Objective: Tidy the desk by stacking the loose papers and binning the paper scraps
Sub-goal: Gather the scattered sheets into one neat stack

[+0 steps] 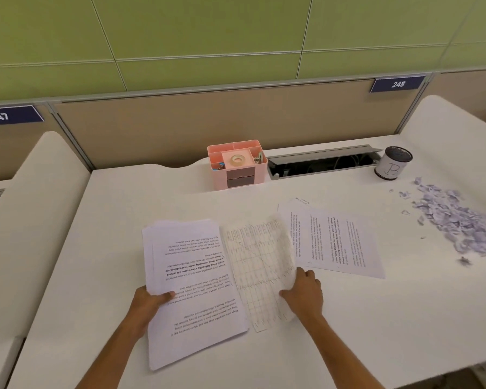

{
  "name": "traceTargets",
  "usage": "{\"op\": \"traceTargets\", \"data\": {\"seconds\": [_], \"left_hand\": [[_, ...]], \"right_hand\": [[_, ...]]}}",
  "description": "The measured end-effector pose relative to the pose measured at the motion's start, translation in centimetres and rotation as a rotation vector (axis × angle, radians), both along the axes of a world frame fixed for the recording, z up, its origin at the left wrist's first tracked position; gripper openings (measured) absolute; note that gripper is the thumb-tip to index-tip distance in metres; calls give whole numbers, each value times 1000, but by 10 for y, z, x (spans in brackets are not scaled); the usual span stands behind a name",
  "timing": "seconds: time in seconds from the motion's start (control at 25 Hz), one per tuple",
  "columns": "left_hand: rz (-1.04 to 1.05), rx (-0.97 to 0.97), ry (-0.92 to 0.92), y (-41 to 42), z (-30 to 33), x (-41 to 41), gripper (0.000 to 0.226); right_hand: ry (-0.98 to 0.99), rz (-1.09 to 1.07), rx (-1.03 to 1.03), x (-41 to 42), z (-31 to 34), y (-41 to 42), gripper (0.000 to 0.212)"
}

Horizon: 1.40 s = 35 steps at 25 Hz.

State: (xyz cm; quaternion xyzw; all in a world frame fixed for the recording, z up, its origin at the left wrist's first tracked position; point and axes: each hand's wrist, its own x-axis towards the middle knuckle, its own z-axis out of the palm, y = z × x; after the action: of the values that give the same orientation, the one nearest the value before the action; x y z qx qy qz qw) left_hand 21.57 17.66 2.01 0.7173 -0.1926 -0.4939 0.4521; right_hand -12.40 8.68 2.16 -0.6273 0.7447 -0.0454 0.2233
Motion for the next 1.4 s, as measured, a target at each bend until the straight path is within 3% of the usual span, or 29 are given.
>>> {"op": "traceTargets", "data": {"seconds": [0.08, 0.16, 0.32, 0.48, 0.6, 0.72, 0.88, 1.04, 1.24, 1.4], "left_hand": [[-8, 0, 10, -2, 1, 2, 37], [-8, 3, 26, -5, 2, 4, 36], [-7, 17, 68, -10, 2, 3, 40], [-14, 25, 105, -18, 4, 2, 41], [-49, 44, 90, -25, 7, 7, 43], [-65, 67, 73, -30, 9, 8, 43], [-70, 91, 48, -34, 8, 5, 42], [-67, 107, 34, -38, 6, 3, 40], [-51, 143, 23, -41, -3, 7, 39], [-9, 148, -6, -44, -7, 7, 37]], "right_hand": [[-229, -76, 58, 0, 6, -9, 30], [-469, -149, 83, -3, 19, -19, 22], [-757, -227, -44, -12, 53, -46, 22], [-855, -214, -104, -45, 70, -80, 31], [-699, -59, 35, -89, 70, -122, 29], [-251, 143, 120, -118, 64, -161, 24], [203, 312, 94, -121, 52, -195, 51], [371, 405, 101, -121, 43, -219, 69], [406, 396, 185, -125, 34, -229, 94], [433, 411, 184, -127, 30, -231, 83]]}}
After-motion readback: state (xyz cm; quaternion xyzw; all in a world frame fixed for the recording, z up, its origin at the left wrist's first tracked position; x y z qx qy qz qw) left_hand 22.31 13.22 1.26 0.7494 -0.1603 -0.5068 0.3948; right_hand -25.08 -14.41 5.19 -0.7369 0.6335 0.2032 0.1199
